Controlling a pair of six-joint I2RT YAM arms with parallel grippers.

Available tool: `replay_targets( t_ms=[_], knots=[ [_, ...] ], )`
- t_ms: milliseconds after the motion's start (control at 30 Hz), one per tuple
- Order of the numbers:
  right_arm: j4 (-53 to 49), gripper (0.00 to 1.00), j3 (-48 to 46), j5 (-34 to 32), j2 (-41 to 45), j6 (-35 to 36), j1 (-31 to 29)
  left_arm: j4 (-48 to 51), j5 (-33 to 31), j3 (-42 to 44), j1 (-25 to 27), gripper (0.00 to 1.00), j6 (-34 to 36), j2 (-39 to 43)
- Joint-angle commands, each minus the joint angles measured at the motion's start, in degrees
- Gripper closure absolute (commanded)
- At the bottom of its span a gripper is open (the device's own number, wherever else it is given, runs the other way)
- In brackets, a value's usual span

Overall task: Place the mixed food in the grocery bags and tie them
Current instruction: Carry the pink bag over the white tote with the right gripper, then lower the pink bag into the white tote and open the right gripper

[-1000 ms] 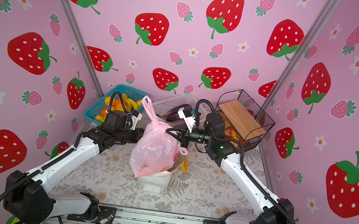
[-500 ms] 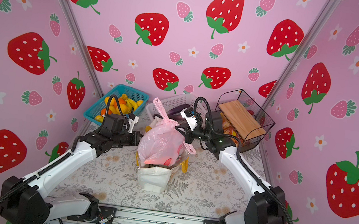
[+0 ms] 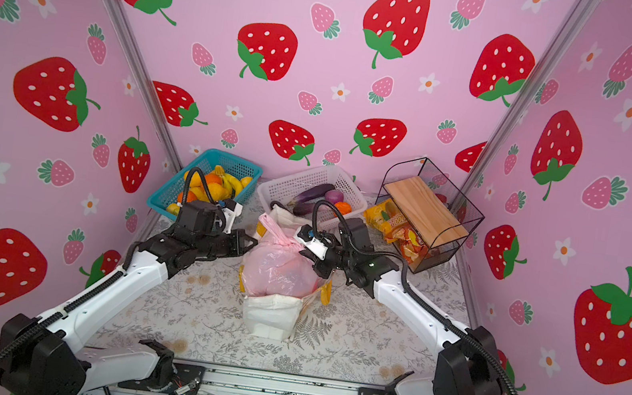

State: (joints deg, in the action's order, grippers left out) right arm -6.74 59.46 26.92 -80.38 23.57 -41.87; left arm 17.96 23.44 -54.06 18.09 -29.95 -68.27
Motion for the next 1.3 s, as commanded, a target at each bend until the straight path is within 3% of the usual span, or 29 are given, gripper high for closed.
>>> replay_targets(
  t_ms=[0, 200, 300, 433, 700, 833, 1133, 1267],
  knots=[
    [-3.0, 0.92, 0.9, -2.3, 3.4, 0.6, -2.0, -2.0, 1.5, 0.0, -0.4, 1.0, -0.8, -0.3],
    [0.5, 0.55, 2.3, -2.9, 8.8, -11.0, -2.2, -2.3, 1.5, 0.1, -0.4, 1.0, -0.8, -0.3],
    [1.0, 0.49, 3.1, -2.4, 8.1, -14.0, -4.0, -2.3, 1.3, 0.1, -0.4, 1.0, -0.8, -0.2],
    [-0.6, 0.49, 4.8, -5.7, 3.6, -14.5, -7.0, -2.3, 1.1, 0.3, -0.3, 1.0, -0.9, 0.0],
    [-4.0, 0.73, 6.0, -9.3, -5.8, -14.9, -10.3, -2.3, 0.8, 0.2, -0.3, 1.0, -1.4, 1.0],
    [-3.7, 0.77, 4.5, -9.0, -10.0, -14.1, -10.8, -2.7, 0.6, 0.9, -0.3, 1.0, -1.7, 1.9],
    [-3.9, 0.77, 5.4, -7.9, -18.4, -11.3, -11.7, -3.4, -0.3, 1.8, -0.3, 1.0, -2.1, 2.9],
    [-4.7, 0.65, 6.7, -7.3, -14.0, -11.4, -11.6, -3.7, -0.5, 2.1, -0.4, 1.0, -1.9, 2.8]
  ],
)
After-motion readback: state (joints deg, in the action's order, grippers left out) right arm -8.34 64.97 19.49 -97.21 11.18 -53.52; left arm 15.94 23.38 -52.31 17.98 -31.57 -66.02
